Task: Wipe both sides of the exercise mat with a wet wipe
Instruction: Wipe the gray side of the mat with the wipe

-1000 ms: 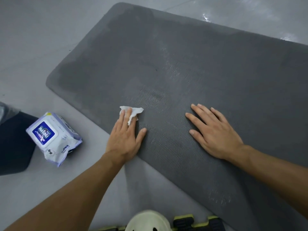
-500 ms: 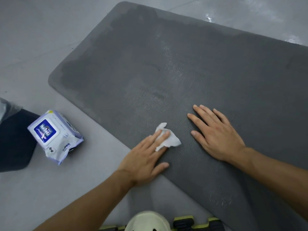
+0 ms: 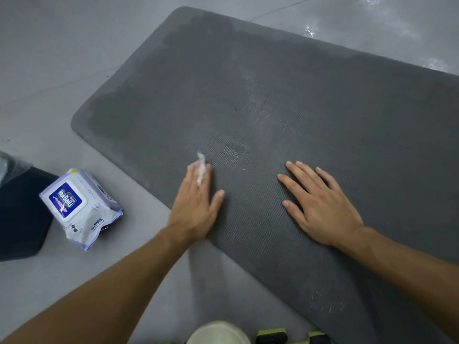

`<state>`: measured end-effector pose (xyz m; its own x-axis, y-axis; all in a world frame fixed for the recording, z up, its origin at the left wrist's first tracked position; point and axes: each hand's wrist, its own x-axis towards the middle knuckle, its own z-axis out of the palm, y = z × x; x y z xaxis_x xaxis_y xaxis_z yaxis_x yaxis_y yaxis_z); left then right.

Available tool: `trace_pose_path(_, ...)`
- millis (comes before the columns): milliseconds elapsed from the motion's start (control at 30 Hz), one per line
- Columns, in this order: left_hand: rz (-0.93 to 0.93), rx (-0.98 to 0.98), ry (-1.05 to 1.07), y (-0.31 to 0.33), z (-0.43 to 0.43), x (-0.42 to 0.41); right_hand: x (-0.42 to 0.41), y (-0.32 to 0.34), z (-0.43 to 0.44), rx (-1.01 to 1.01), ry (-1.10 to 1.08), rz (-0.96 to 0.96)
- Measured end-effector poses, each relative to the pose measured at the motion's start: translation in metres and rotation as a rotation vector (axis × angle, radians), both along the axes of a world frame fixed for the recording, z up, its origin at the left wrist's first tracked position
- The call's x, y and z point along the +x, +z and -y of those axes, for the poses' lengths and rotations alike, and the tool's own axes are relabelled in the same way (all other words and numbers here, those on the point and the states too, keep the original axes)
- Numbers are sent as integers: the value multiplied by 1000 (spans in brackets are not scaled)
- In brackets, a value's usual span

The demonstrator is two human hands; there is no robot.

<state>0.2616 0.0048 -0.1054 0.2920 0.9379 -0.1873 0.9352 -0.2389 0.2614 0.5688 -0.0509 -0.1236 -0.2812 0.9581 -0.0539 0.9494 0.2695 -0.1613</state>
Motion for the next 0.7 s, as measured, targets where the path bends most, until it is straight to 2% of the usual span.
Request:
trace_pose_path(133, -25, -20, -385, 2, 24, 55, 0, 0, 1, 11, -10, -5)
trace_pose_path(267, -94, 32, -595, 3, 14, 59, -1, 0, 1, 18, -22, -24)
trace_pose_path(333, -116, 36, -623, 2, -7, 48, -1, 0, 1, 16, -22, -28)
trace_pose_path(467, -76, -18, -343, 1, -64, 25, -1, -1, 1, 10, -15, -34)
trace_pose_path(600, -149, -36, -48, -1, -106, 3, 0, -2, 1, 25, -18, -34)
trace_pose_path(700, -57, -54, 187, 3, -111, 9, 0, -3, 0, 27, -17, -32)
